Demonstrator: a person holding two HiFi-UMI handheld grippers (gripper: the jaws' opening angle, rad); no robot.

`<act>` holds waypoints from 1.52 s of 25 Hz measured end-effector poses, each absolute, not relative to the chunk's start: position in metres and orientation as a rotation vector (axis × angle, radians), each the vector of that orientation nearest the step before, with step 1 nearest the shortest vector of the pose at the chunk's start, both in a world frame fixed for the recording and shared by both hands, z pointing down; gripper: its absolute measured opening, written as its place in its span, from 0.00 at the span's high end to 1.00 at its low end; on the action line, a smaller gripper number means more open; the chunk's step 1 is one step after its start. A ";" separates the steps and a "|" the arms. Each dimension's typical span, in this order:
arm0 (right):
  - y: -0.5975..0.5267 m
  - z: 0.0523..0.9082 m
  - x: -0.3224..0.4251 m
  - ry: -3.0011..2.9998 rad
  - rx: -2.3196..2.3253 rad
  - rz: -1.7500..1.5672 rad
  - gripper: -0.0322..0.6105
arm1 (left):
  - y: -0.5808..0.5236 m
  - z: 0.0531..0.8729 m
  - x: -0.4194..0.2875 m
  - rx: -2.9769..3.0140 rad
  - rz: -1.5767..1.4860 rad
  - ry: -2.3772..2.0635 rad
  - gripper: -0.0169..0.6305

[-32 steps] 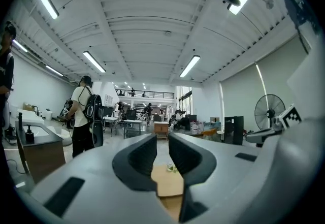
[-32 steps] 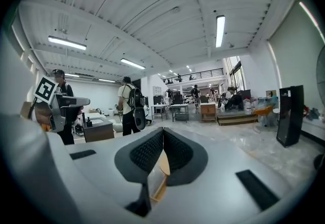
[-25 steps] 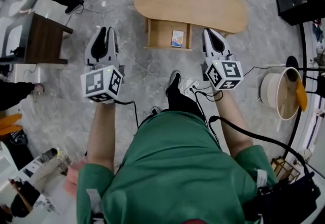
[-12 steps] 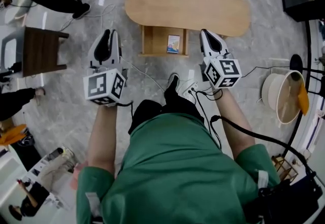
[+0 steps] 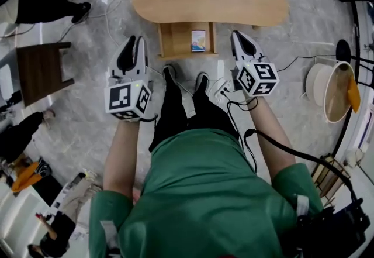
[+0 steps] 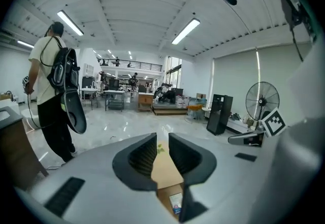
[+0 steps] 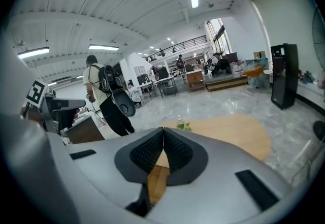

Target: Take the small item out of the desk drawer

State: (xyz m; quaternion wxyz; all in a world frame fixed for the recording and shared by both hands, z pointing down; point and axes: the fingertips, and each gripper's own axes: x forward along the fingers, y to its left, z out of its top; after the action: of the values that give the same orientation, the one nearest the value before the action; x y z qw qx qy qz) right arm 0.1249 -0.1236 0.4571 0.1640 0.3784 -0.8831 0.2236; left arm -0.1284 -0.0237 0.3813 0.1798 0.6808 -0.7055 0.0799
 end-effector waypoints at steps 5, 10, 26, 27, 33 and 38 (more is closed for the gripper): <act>-0.121 0.487 0.121 -2.415 1.168 0.674 0.91 | -0.037 0.424 -0.129 2.008 0.280 -1.852 0.84; -0.112 0.515 0.112 -2.336 1.183 0.710 0.91 | -0.042 0.466 -0.128 2.049 0.343 -1.711 0.84; -0.107 0.690 0.127 -2.091 1.171 0.949 0.91 | -0.061 0.569 -0.094 2.039 0.522 -1.494 0.84; -0.107 0.707 0.125 -2.082 1.144 0.949 0.91 | -0.059 0.580 -0.092 2.030 0.526 -1.487 0.84; -0.113 0.802 0.112 -2.018 0.961 0.898 0.91 | -0.063 0.639 -0.085 2.002 0.512 -1.463 0.84; -0.104 0.876 0.093 -1.980 0.832 0.900 0.82 | -0.060 0.702 -0.080 1.949 0.522 -1.432 0.84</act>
State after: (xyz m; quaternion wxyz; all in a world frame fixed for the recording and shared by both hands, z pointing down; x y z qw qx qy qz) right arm 0.0927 -0.1039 0.8764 0.3954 0.3281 -0.7810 0.3550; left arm -0.0801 -0.0601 0.7015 0.3276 0.7444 -0.5468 0.1992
